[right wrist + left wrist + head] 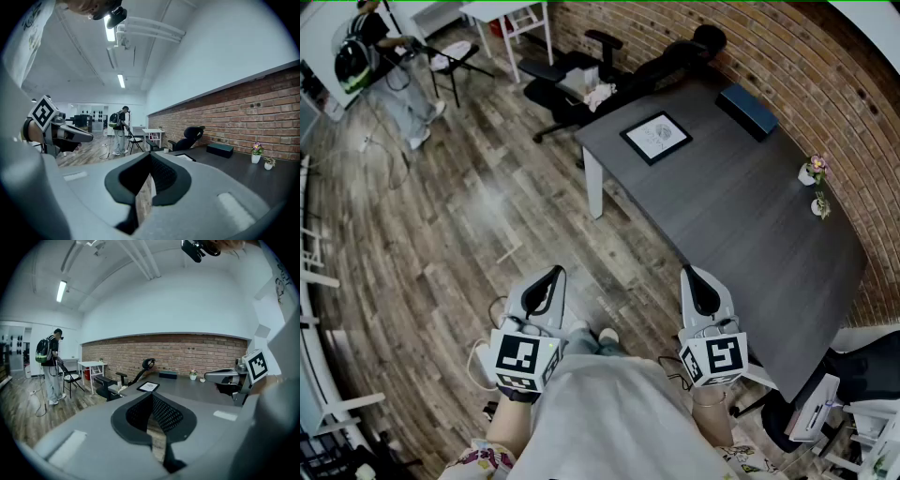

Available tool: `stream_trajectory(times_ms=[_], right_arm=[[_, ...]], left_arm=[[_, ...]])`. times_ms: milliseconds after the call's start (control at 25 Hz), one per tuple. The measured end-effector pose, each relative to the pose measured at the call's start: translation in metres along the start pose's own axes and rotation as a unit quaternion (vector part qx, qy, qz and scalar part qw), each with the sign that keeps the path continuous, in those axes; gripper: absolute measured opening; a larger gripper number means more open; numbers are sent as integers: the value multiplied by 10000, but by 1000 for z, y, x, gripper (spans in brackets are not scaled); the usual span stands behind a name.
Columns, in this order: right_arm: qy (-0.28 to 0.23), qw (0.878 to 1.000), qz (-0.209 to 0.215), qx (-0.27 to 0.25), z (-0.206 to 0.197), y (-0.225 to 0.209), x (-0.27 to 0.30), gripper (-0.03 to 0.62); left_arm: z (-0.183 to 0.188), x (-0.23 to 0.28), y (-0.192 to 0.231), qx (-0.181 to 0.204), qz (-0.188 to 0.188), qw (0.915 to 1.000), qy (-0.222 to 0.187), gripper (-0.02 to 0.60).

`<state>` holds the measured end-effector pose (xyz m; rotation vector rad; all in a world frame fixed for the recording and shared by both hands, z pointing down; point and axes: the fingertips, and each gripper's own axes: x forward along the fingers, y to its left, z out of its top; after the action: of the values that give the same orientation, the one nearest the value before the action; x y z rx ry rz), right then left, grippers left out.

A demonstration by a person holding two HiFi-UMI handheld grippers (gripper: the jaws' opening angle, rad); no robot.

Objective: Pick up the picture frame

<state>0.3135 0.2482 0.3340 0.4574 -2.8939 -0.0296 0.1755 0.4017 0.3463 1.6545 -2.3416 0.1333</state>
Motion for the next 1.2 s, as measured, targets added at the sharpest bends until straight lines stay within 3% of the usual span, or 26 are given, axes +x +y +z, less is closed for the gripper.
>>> stream_trajectory(times_ms=[440,680,840,1200], right_arm=[[-67,9993,243,270,-6,0,-11,3],[-56,9977,519,440,-6,3,3,93],[-35,9968,644,469,-3,8,27,142],[40,9957,747,552,9,8,108,178]], left_arm=[[-6,-12,-4,-130,228,9996,-98,28],[-9,-8,1,-138,344,9993,-14,76],[-14,1,19,-189,393,9990,37,113],[4,55,90,-250,419,9988,-21,149]])
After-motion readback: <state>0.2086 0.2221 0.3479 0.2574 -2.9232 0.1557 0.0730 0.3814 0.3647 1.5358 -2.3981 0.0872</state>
